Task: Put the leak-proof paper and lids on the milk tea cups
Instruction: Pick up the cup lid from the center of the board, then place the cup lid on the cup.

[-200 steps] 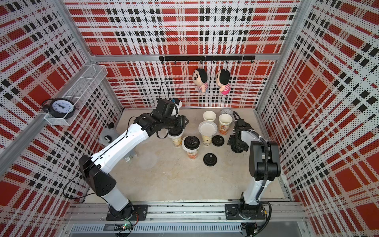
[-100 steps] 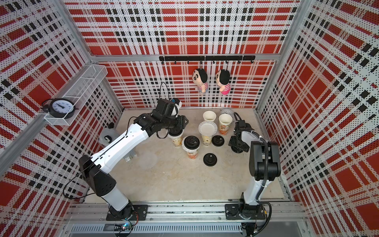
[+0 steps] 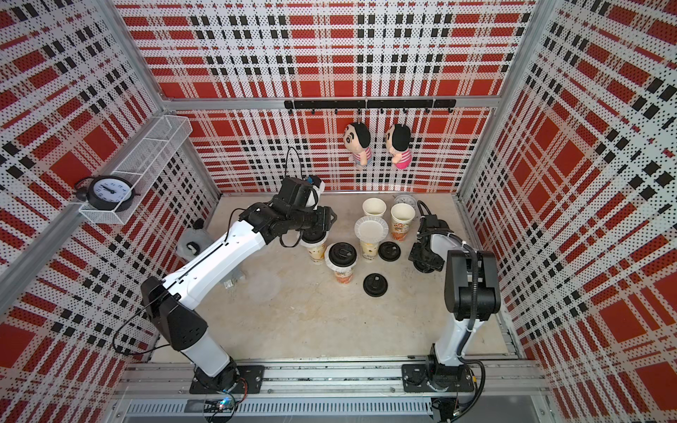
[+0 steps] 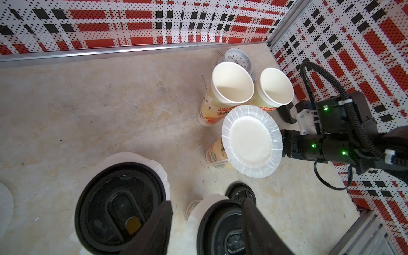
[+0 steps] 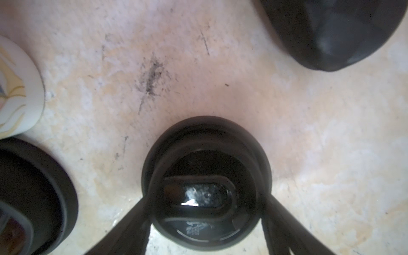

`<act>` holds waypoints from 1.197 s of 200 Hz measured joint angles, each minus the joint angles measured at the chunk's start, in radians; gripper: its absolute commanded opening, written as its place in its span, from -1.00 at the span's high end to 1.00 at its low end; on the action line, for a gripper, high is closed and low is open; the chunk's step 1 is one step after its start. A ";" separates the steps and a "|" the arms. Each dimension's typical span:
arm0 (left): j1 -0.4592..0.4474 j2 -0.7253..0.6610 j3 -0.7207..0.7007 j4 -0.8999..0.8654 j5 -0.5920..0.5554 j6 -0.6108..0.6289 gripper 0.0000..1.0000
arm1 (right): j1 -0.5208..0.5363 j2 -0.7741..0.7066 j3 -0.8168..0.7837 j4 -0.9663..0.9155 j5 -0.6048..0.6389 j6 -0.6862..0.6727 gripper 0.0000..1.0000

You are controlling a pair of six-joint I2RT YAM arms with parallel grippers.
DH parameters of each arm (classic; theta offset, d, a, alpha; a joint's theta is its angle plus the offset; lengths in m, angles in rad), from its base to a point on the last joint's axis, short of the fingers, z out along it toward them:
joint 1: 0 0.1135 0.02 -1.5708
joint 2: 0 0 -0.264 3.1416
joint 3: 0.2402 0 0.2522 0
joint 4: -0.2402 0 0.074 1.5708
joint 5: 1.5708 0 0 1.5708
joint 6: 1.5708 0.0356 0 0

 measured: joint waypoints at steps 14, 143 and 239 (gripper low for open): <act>0.000 0.000 0.000 0.000 0.000 0.000 -0.09 | 0.000 0.000 -0.001 0.001 0.000 0.000 -0.52; 0.016 -0.011 -0.035 0.008 0.000 0.001 -0.07 | 0.081 -0.335 0.050 -0.200 0.035 -0.037 -0.43; 0.038 -0.029 -0.067 0.031 0.020 0.002 -0.04 | 0.430 -0.167 0.643 -0.470 0.100 -0.115 -0.41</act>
